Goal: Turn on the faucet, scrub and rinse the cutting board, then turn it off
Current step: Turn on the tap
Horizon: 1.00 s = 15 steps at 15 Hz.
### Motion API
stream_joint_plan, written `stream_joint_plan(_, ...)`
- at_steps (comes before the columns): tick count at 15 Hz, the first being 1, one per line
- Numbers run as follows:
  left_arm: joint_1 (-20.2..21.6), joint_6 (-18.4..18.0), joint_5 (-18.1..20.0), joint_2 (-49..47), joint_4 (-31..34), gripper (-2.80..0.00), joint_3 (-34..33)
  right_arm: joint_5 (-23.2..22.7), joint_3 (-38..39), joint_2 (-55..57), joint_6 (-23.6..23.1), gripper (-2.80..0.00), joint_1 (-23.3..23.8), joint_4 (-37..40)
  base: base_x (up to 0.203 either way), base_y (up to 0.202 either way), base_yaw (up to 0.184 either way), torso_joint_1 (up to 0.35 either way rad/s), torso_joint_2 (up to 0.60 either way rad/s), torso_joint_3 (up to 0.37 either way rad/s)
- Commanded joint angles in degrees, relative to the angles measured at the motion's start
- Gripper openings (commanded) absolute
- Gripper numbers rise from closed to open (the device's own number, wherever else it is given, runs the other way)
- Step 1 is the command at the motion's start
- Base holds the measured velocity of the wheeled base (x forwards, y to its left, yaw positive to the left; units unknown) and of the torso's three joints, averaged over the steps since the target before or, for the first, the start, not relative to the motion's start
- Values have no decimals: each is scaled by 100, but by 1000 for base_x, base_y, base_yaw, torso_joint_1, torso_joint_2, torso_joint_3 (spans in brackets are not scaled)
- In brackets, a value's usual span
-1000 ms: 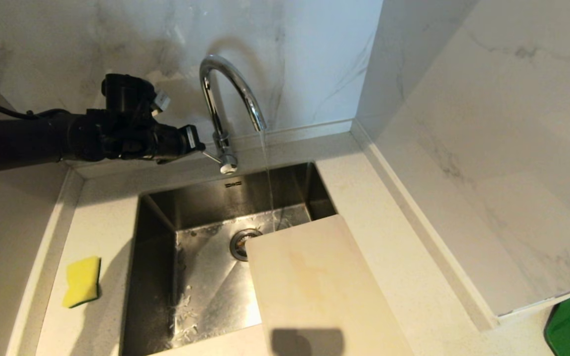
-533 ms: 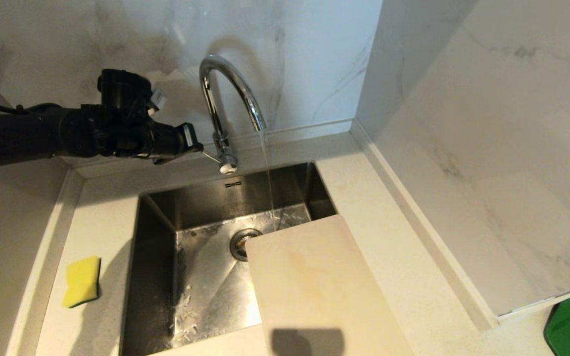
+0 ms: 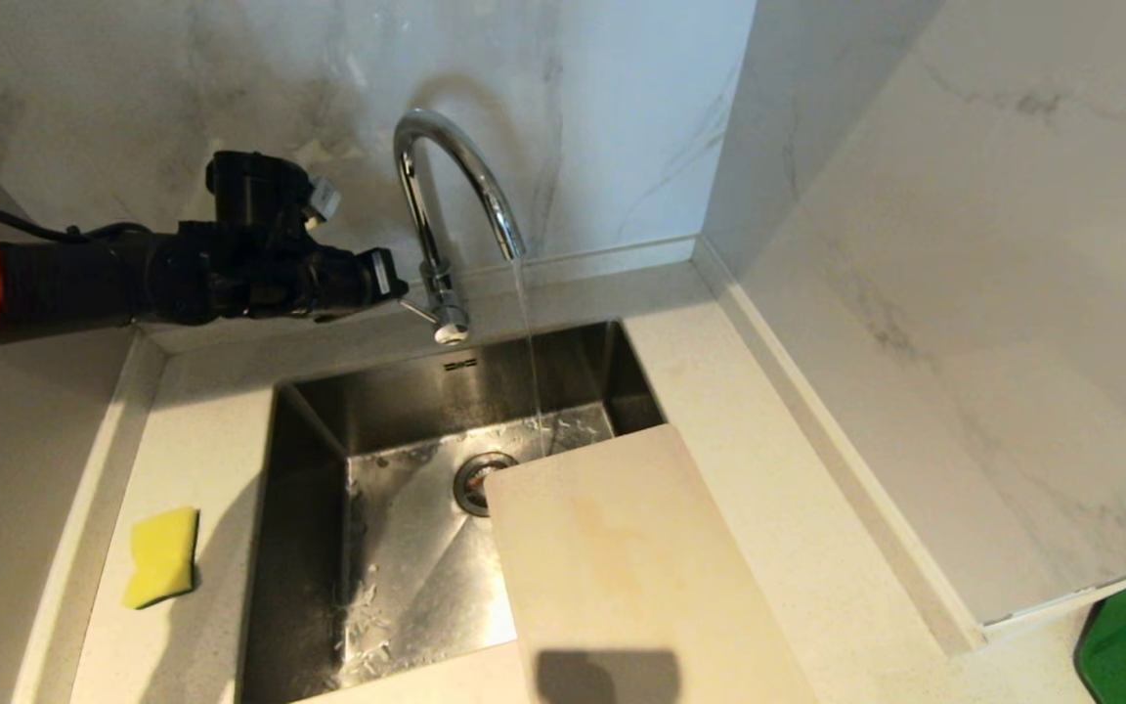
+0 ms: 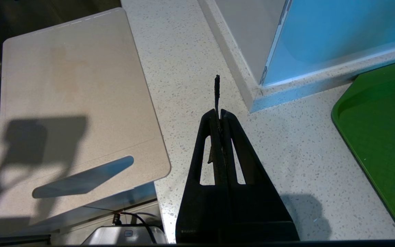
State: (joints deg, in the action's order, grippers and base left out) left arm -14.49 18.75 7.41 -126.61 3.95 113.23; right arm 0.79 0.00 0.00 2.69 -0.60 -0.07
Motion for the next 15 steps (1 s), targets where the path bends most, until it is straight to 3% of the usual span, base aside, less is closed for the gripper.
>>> stream_joint_plan(1,-1,-77,6,-136,-68,-280,-2,0,9,-9,3,-280,-2,-1,0,0,0,0,0,0)
stream_joint_plan(13,-1,-151,27,-127,-75,-280,-2,0,9,-9,3,-280,-2,-1,0,0,0,0,0,0)
stream_joint_plan(15,2,-295,32,80,112,-280,-7,0,9,-9,3,-280,-2,-1,0,0,0,0,0,0)
